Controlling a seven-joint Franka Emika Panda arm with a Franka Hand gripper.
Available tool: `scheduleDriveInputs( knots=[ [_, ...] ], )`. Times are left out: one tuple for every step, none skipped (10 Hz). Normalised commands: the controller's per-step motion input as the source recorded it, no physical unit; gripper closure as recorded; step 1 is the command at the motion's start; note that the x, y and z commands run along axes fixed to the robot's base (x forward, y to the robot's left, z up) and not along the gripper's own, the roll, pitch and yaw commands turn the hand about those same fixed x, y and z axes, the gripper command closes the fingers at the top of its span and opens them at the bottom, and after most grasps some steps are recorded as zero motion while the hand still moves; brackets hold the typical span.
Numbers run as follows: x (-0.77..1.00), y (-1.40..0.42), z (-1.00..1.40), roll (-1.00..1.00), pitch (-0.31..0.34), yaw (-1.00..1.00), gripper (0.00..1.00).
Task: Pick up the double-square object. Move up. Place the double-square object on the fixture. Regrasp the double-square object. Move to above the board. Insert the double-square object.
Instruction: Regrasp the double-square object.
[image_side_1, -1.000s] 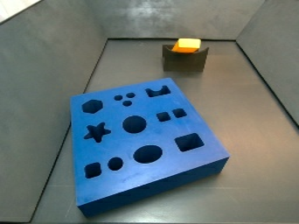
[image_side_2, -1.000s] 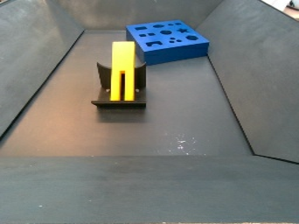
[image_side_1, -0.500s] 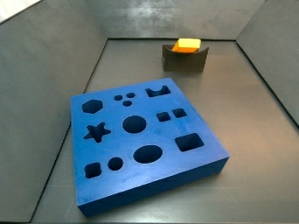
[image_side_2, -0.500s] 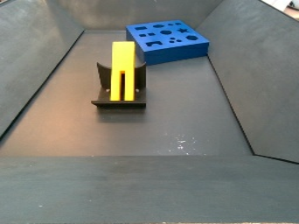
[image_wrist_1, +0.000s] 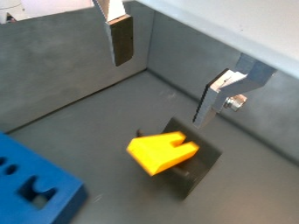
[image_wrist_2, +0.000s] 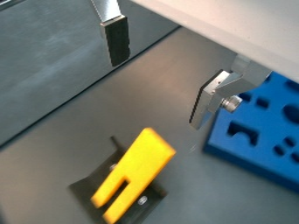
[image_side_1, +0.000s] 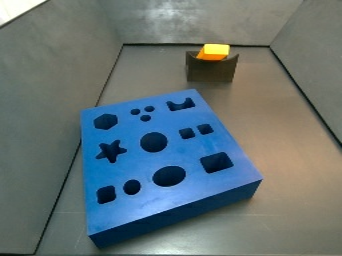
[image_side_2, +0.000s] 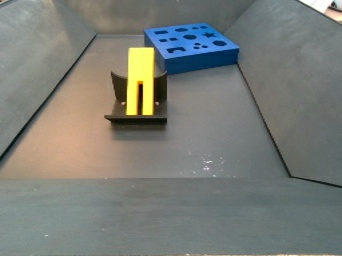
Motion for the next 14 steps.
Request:
scheduleDriveInputs(
  knots=[
    [0.01, -0.02, 0.01, 1.00, 0.022, 0.04, 0.00],
    [0.02, -0.02, 0.00, 1.00, 0.031, 0.05, 0.00],
    [0.03, -0.03, 0.00, 1.00, 0.039, 0.05, 0.00],
    [0.04, -0.03, 0.01, 1.00, 0.050, 0.05, 0.00],
    [0.06, -0.03, 0.00, 1.00, 0.064, 0.06, 0.00],
    [0.08, -0.04, 0.00, 1.00, 0.087, 0.07, 0.00],
    [0.09, -0.04, 0.00, 1.00, 0.106, 0.08, 0.00],
    [0.10, -0.04, -0.01, 1.00, 0.138, 0.10, 0.00],
    [0.10, -0.04, 0.00, 1.00, 0.158, 0.13, 0.00],
    [0.09, -0.05, 0.00, 1.00, 0.174, 0.15, 0.00],
    [0.10, -0.05, -0.01, 0.85, 0.171, 0.18, 0.00],
    [0.10, -0.05, -0.01, 0.66, 0.153, 0.20, 0.00],
    [0.10, -0.05, -0.01, 0.42, 0.123, 0.21, 0.00],
    [0.10, -0.04, 0.00, 0.32, 0.102, 0.21, 0.00]
  ],
)
